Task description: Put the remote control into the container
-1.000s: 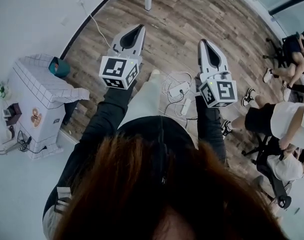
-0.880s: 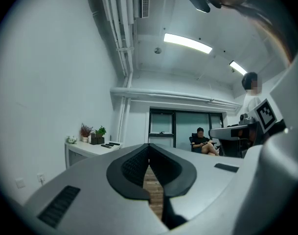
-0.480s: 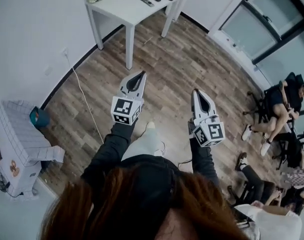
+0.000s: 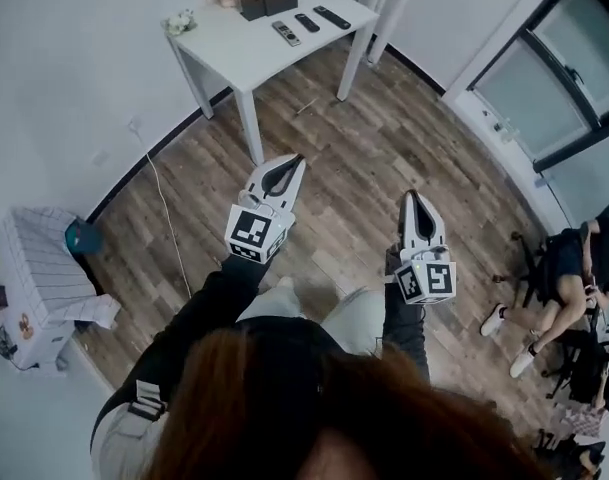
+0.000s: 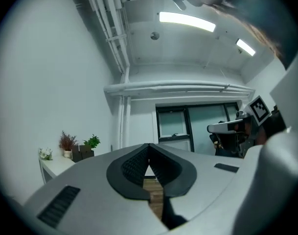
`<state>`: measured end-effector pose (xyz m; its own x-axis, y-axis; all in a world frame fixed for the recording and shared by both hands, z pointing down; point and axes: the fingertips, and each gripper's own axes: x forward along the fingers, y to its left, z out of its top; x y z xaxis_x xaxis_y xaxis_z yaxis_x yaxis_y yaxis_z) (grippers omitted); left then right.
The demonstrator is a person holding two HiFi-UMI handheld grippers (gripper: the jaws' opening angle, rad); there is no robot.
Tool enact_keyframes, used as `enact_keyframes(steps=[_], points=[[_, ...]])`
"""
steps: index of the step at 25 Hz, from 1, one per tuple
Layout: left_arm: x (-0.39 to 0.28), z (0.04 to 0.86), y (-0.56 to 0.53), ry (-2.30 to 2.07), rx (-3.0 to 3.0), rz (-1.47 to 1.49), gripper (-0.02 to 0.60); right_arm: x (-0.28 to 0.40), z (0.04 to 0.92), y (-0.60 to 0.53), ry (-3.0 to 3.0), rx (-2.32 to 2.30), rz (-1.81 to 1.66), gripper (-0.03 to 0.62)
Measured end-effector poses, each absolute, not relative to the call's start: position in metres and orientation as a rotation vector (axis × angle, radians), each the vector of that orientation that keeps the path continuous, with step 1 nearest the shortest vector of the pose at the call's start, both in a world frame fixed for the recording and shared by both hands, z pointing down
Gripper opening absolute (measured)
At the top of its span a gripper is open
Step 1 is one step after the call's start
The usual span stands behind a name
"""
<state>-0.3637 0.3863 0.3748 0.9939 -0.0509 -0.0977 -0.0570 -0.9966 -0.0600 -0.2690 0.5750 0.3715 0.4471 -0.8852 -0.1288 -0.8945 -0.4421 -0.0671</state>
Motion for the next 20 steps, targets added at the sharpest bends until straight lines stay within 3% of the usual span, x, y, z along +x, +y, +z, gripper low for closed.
enact_keyframes(steps=[11,20], points=[[-0.303,0.383,0.450,0.440,-3.115,0.163,0.009,-0.180,0.374,0.578,1.983,-2.350,0.055,0.018],[-0.293,0.374,0.461,0.561,-3.068,0.156,0.009,-0.158,0.371,0.587,2.004,-2.293,0.055,0.018]])
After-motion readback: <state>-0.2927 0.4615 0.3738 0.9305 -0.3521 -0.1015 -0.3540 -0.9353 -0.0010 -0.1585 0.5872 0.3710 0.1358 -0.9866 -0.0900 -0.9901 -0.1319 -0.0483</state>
